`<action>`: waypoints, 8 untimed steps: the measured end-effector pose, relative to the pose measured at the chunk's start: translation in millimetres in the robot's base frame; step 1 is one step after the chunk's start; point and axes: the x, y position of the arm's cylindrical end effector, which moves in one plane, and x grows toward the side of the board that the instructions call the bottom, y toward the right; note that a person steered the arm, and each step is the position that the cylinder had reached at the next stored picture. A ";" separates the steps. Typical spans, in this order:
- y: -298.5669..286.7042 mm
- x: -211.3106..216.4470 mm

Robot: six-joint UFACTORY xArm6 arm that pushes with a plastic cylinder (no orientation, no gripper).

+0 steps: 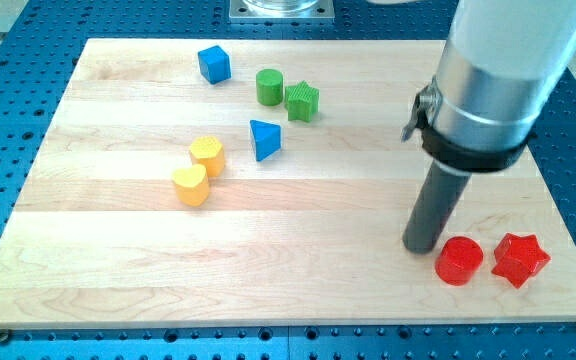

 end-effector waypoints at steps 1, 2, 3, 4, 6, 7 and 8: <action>32.8 45.0; 58.4 44.7; 36.3 42.3; -38.1 37.7; -80.3 24.3; -77.3 24.3; -89.6 23.9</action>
